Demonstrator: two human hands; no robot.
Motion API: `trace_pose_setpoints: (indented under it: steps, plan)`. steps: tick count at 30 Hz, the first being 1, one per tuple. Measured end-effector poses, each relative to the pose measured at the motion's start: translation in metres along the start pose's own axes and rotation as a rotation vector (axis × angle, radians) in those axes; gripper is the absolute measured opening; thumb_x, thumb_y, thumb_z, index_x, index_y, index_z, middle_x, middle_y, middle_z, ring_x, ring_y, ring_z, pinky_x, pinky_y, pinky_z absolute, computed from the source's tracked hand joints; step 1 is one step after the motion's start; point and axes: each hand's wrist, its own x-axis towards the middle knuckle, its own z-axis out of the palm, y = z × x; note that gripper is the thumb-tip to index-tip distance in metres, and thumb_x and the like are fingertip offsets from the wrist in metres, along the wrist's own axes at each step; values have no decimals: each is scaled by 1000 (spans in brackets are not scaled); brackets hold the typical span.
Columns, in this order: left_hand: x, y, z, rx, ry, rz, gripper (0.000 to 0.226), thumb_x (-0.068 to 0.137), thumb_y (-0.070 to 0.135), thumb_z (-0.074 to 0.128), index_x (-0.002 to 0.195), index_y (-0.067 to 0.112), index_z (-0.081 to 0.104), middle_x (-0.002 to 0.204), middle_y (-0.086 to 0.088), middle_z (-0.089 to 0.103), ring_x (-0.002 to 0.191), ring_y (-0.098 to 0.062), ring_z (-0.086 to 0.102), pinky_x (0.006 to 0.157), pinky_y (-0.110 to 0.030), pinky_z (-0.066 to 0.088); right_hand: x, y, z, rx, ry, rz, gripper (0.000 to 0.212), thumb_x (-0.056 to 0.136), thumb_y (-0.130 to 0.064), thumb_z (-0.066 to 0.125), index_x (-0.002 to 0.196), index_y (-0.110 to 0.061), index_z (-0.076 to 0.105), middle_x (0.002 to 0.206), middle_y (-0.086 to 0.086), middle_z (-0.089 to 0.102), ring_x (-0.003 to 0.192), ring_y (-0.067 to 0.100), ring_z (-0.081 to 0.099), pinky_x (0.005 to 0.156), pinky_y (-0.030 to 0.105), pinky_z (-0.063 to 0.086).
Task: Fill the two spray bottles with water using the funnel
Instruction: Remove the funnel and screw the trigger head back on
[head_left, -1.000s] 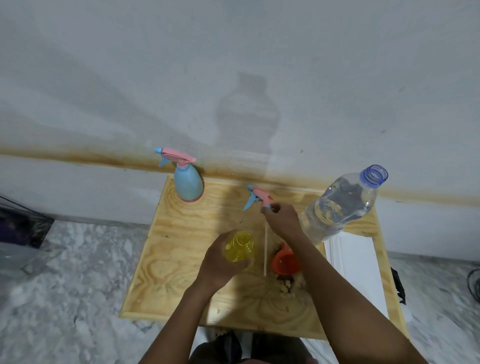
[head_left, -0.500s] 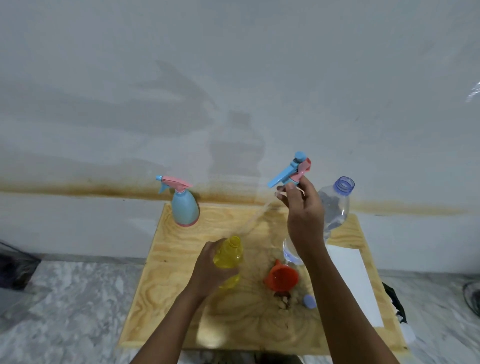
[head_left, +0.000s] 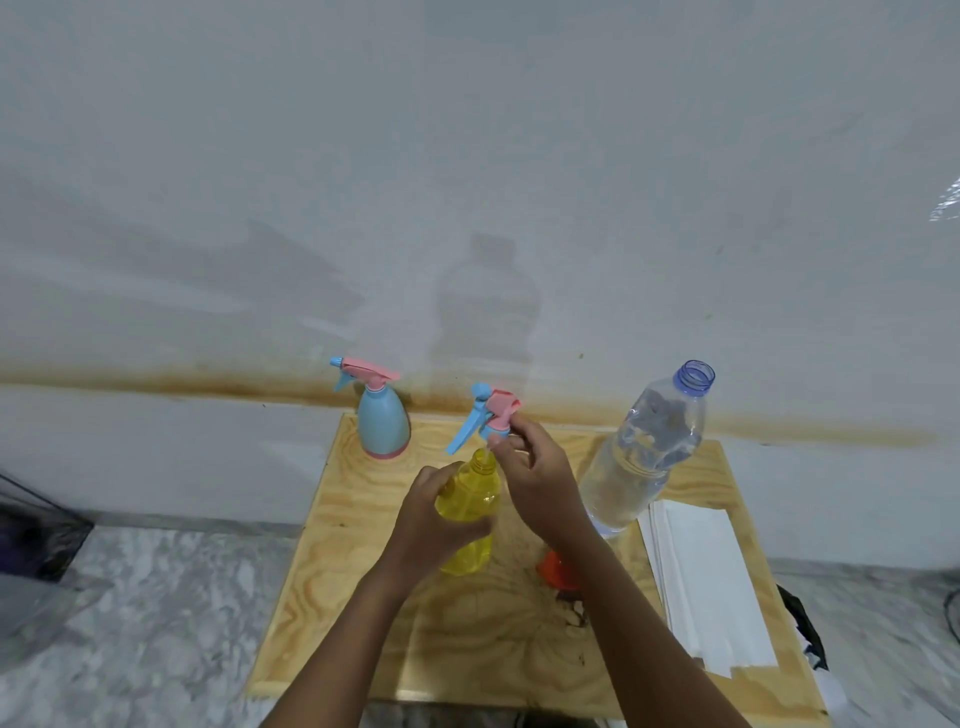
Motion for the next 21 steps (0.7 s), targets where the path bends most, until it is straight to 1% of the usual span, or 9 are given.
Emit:
trace_pose_setpoints:
  steps: [2,4,8,11,14,16,18,20,21]
  plan:
    - [1,0,-1,1,16,-5,65,56,53,78,115,29,66,99,-1,59,91,-2,55,75,-9,41,-1,2,4,-11,-26,27,21,97,-15,58,117,-11,64,69,-23,62,67,-6,58,65,11,43]
    - [3,0,-2,-3,25,-4,64,56,54,78,113,29,66,98,-1,60,90,-4,55,74,-10,42,-2,5,6,-22,-35,42,21,97,-17,59,116,-12,65,69,-26,63,69,-5,59,68,13,44]
    - [4,4,-5,-27,28,15,62,57,56,78,112,29,66,98,-1,61,89,-7,55,71,-11,43,-3,4,8,-24,-29,49,20,95,-20,62,114,-19,67,82,-19,69,81,0,64,78,21,49]
    - [5,6,-7,-65,30,-12,62,58,56,79,112,30,66,100,0,64,89,-6,56,70,-12,44,-3,7,11,-25,-32,46,21,90,-29,67,111,-28,66,100,-7,73,96,11,68,92,37,54]
    - [4,8,-7,-53,31,34,64,59,55,79,119,35,65,97,7,62,89,-5,54,74,-14,42,-4,8,11,5,-12,46,24,82,-37,72,103,-29,64,103,-3,72,100,17,68,95,46,53]
    - [3,9,-9,-43,33,76,66,61,53,79,122,34,65,94,7,62,86,-5,53,73,-15,42,-2,9,10,40,-18,58,29,81,-34,75,105,-24,63,104,-1,72,101,17,69,94,44,55]
    - [3,9,-10,-39,28,89,68,61,53,79,124,32,64,94,5,62,86,-6,54,73,-16,43,0,6,8,68,-49,67,31,85,-25,75,112,-18,62,104,-1,72,99,14,69,89,36,57]
    - [4,9,-11,-44,13,89,68,61,54,79,124,32,64,95,3,62,86,-7,54,73,-16,44,1,2,6,64,-92,61,26,90,-18,70,115,-14,63,103,1,72,96,12,68,83,27,54]
    - [4,9,-12,-49,8,88,68,61,54,80,123,32,64,95,2,61,85,-8,54,73,-16,43,1,-1,5,59,-109,61,23,92,-19,66,114,-14,65,102,4,71,95,13,67,82,27,53]
